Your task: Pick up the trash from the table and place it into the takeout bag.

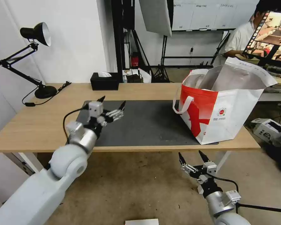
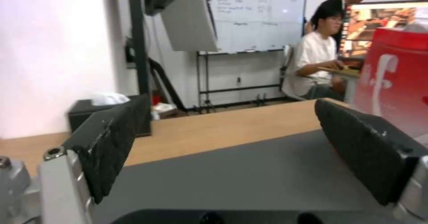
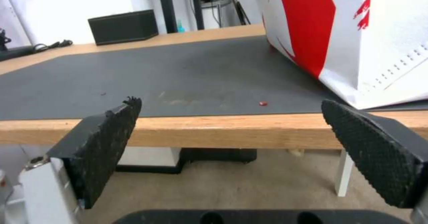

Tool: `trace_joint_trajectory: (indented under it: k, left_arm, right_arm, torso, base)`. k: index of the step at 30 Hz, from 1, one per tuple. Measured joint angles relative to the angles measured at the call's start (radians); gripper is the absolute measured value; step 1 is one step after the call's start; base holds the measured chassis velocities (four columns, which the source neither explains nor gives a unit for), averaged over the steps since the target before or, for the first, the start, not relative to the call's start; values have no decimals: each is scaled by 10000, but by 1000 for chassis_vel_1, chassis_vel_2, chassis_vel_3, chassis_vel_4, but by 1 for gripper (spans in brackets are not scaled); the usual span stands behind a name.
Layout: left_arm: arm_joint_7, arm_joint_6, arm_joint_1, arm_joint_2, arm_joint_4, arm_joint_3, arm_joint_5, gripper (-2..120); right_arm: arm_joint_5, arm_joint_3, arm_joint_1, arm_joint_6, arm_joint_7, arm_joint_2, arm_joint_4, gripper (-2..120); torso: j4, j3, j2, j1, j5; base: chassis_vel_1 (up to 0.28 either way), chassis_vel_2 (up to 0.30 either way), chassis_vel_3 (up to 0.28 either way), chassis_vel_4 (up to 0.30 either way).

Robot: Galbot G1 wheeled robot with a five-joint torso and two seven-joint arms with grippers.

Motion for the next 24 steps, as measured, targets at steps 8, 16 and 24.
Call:
trace_joint_trajectory:
  k: [8, 16, 24]
  left_arm:
    - [156, -971, 1382, -260, -51, -844, 1066, 100]
    - [643, -1532, 3265, -764, -239, -2278, 1488, 100]
    - [1035, -1769, 4565, -1115, -370, -3051, 1652, 100]
  right_arm:
    - [0, -1, 0, 0, -1, 0, 0, 100]
    - [0, 0, 0, 0, -1, 0, 0, 100]
    - [0, 0, 0, 0, -1, 0, 0, 100]
  torso:
    - [-3, 1, 0, 1, 0]
    - [-3, 0, 0, 1, 0]
    - [-2, 0, 0, 1, -1]
  base:
    - [0, 0, 0, 0]
    - [0, 0, 0, 0]
    - [0, 0, 0, 0]
